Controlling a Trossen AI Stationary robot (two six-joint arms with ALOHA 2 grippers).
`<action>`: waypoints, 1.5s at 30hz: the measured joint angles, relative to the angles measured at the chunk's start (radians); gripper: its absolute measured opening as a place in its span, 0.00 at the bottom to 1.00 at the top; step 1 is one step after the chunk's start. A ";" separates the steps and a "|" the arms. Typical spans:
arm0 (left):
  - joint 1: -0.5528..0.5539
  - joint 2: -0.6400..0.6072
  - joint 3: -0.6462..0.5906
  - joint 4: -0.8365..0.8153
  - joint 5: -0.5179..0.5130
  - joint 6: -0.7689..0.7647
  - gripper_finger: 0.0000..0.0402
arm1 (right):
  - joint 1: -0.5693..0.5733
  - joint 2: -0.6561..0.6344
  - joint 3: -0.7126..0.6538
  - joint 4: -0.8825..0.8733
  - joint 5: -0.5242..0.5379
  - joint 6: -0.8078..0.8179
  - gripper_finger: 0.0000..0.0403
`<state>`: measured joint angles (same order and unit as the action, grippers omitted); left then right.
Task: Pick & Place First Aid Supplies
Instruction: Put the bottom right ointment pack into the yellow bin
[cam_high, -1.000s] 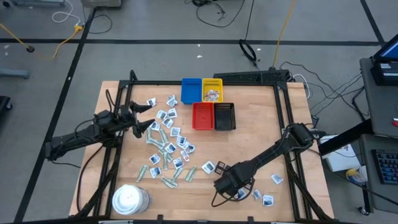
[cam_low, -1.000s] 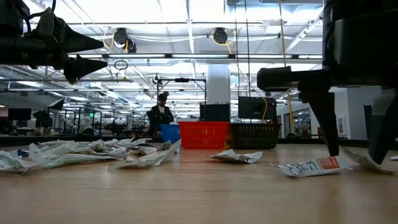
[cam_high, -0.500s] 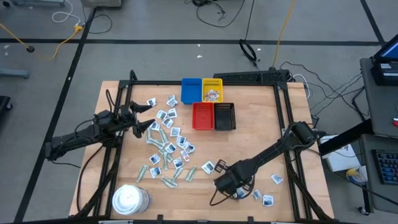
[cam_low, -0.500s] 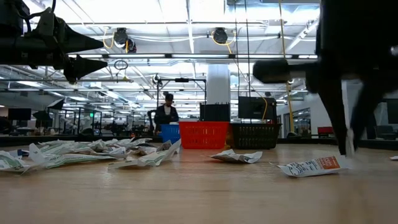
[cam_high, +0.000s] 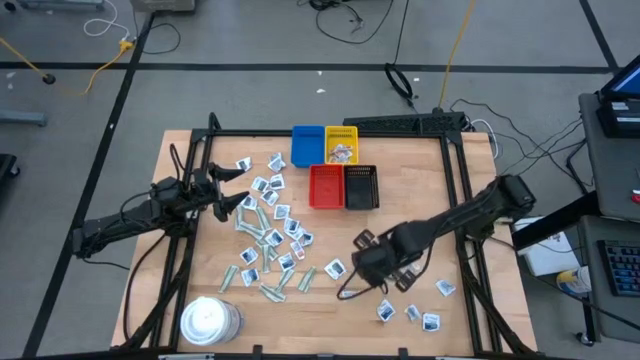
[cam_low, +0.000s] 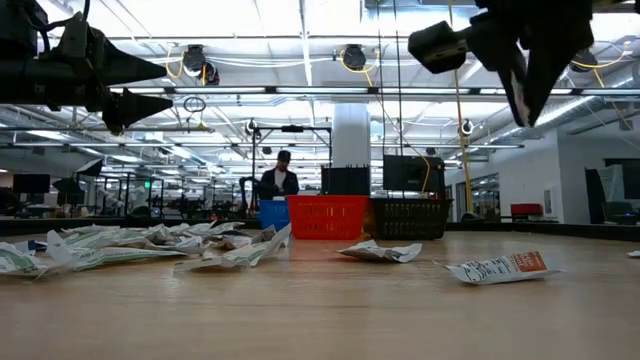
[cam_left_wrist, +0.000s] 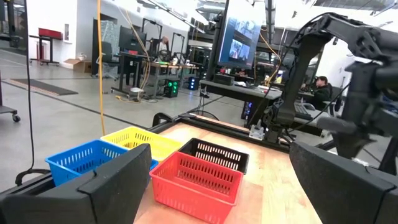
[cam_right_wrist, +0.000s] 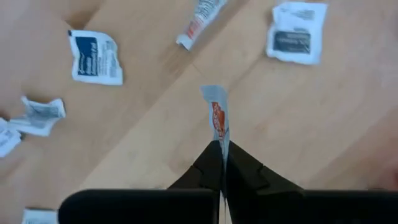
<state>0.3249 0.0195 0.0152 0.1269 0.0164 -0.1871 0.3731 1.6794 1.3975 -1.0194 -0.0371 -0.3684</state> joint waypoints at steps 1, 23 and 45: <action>0.000 0.000 0.000 0.000 0.000 0.000 0.97 | -0.011 -0.009 0.000 -0.009 -0.001 0.000 0.00; 0.000 0.000 0.000 0.000 0.000 0.000 0.97 | -0.617 -0.032 0.000 -0.017 0.115 0.038 0.00; 0.000 0.000 0.000 0.000 0.000 0.000 0.97 | -0.993 0.011 0.001 0.265 0.101 0.050 0.00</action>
<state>0.3252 0.0195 0.0153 0.1268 0.0166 -0.1873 -0.6201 1.6905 1.3987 -0.7548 0.0642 -0.3185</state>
